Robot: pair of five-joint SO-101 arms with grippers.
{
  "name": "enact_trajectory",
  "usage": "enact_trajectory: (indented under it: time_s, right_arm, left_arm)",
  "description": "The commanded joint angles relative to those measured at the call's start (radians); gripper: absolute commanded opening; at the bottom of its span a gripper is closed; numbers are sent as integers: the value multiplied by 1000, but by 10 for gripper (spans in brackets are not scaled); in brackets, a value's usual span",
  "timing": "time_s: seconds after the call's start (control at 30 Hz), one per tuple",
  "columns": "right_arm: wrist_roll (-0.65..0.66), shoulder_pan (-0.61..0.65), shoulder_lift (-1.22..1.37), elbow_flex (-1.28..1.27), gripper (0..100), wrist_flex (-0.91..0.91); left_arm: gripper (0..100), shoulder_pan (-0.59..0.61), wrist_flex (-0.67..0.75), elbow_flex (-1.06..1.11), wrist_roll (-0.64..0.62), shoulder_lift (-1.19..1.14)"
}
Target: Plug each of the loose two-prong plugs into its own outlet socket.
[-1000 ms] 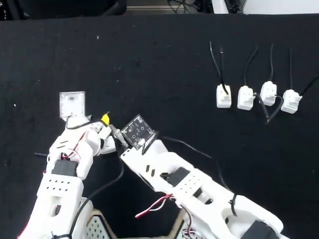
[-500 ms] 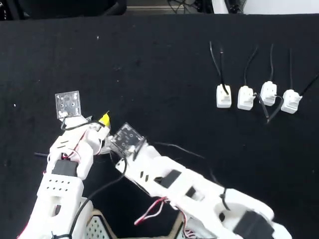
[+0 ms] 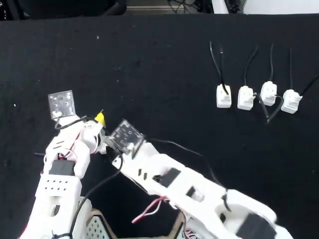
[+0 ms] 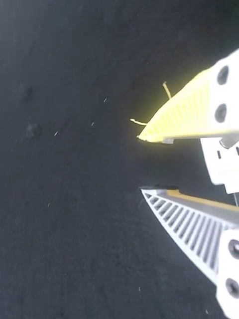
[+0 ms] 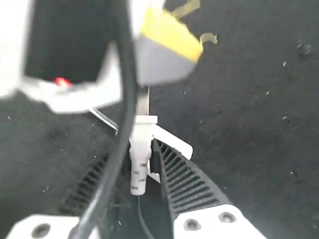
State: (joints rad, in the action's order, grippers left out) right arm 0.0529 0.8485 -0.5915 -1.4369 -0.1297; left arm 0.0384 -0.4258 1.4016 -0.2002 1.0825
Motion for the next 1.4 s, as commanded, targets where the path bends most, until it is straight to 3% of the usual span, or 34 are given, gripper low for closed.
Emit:
enact_trajectory:
  time_s: [0.0,0.37,0.47,0.73,0.93,1.37]
  right_arm:
    - [-6,5,-148,-35,11,-21]
    - [-8,-46,-394,-147,11,-21]
    - [-60,-60,-432,-166,11,-21]
    - [-103,-64,-449,-171,13,-21]
    - [-103,-66,-450,-165,12,-21]
    - [-100,-64,-452,-163,12,-21]
  left_arm:
    - [162,-41,18,-5,-3,15]
    - [159,-36,18,5,66,15]
    - [159,-44,18,7,66,15]
    - [159,-47,20,31,60,14]
    - [159,-82,115,91,66,6]
    - [159,-81,106,90,68,5]
